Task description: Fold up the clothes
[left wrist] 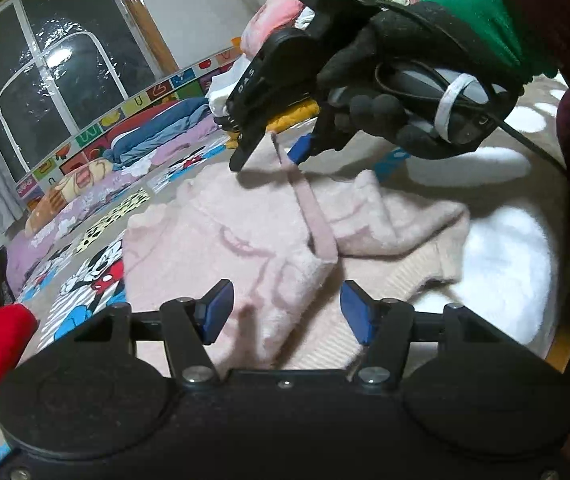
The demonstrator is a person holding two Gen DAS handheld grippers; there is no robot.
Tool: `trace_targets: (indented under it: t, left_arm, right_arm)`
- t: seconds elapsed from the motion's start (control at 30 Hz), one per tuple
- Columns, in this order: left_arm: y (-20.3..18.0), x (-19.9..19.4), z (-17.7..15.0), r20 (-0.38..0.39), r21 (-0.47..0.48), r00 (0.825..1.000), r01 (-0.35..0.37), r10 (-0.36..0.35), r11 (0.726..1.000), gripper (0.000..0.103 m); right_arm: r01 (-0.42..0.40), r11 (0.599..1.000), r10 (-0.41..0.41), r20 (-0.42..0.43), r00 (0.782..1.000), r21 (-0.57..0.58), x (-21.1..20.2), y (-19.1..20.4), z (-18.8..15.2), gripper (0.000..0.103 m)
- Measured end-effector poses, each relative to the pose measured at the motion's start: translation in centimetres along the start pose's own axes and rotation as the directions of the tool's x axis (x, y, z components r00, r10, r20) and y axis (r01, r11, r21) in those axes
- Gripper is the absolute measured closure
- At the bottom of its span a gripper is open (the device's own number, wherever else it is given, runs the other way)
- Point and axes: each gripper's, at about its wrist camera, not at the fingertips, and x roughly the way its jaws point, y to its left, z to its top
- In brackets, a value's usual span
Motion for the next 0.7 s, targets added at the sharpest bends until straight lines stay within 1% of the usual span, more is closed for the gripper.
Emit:
trace_targets:
  t: [0.07,0.1,0.13,0.17,0.2,0.23,0.3,0.33,0.37,0.4,0.43,0.47,0.5,0.53,0.57,0.63,0.7]
  left_arm:
    - [-0.5,0.2,0.1,-0.004,0.035,1.000,-0.007,0.007,0.999,0.047]
    - [-0.9,0.3,0.1,-0.007,0.057,1.000,-0.013,0.013,0.998,0.049]
    - [-1.3,0.4,0.1,-0.011,0.080,1.000,-0.018,0.019,0.997,0.052]
    - [-1.7,0.5,0.2,-0.014,0.103,1.000,-0.023,0.025,0.994,0.055]
    - [-1.9,0.6,0.2,-0.013,0.117,0.999,-0.031,0.033,0.993,0.066]
    - [-2.1,0.7,0.2,-0.012,0.131,0.999,-0.038,0.040,0.991,0.079]
    - [-2.5,0.9,0.2,-0.010,0.158,0.998,-0.053,0.056,0.986,0.088]
    - [-1.9,0.6,0.3,-0.002,0.121,0.999,-0.045,0.046,0.992,0.091]
    - [-1.2,0.3,0.4,0.007,0.076,0.999,-0.034,0.033,0.997,0.091]
    - [-0.2,-0.2,0.4,0.015,0.004,1.000,-0.013,0.013,1.000,0.092]
    - [0.9,-0.6,0.4,0.024,-0.072,1.000,0.009,-0.007,0.997,0.092]
    - [2.2,-1.0,0.3,0.036,-0.150,0.999,0.038,-0.033,0.988,0.092]
    - [3.4,-1.2,0.0,0.046,-0.225,0.997,0.066,-0.056,0.972,0.092]
    - [4.5,-1.4,-0.4,0.058,-0.299,0.995,0.093,-0.079,0.950,0.092]
    - [5.6,-1.7,-0.7,0.071,-0.370,0.992,0.120,-0.100,0.921,0.092]
    - [7.6,-2.0,-1.6,0.085,-0.501,0.989,0.151,-0.125,0.852,0.092]
    - [9.3,-2.3,-2.5,0.100,-0.613,0.984,0.175,-0.144,0.770,0.092]
  right_arm:
    - [-0.026,0.998,0.025,0.015,1.000,0.058,0.2,-0.8,0.3,0.053]
    - [-0.036,0.996,0.034,0.022,0.999,0.087,0.3,-1.2,0.5,0.056]
    - [-0.045,0.993,0.043,0.027,0.999,0.113,0.4,-1.5,0.6,0.061]
    - [-0.042,0.992,0.039,0.022,0.999,0.116,0.5,-1.4,0.8,0.077]
    - [-0.038,0.992,0.036,0.017,0.999,0.120,0.6,-1.2,0.9,0.091]
    - [-0.034,0.992,0.032,0.012,0.999,0.123,0.7,-1.1,1.1,0.094]
    - [-0.025,0.991,0.024,0.009,1.000,0.131,0.6,-0.6,1.5,0.095]
    - [-0.021,0.990,0.020,0.010,1.000,0.136,0.5,-0.2,1.7,0.095]
    - [-0.018,0.989,0.017,0.011,1.000,0.147,0.3,0.1,1.9,0.095]
    - [-0.012,0.988,0.010,0.011,1.000,0.154,0.2,0.5,2.1,0.095]
    - [0.004,0.988,-0.006,0.013,1.000,0.151,0.1,1.1,2.4,0.095]
    - [0.019,0.989,-0.022,0.014,1.000,0.148,-0.1,1.7,2.6,0.095]
    - [0.025,0.990,-0.027,0.015,1.000,0.137,-0.1,2.4,2.8,0.095]
    - [0.031,0.992,-0.033,0.015,0.999,0.120,-0.1,3.3,3.1,0.095]
    - [0.037,0.994,-0.039,0.016,0.999,0.103,0.0,4.2,3.3,0.095]
    - [0.058,0.997,-0.059,0.014,0.998,0.047,0.4,6.1,3.8,0.094]
    - [0.078,0.997,-0.077,0.012,0.997,-0.009,1.1,7.8,4.1,0.094]
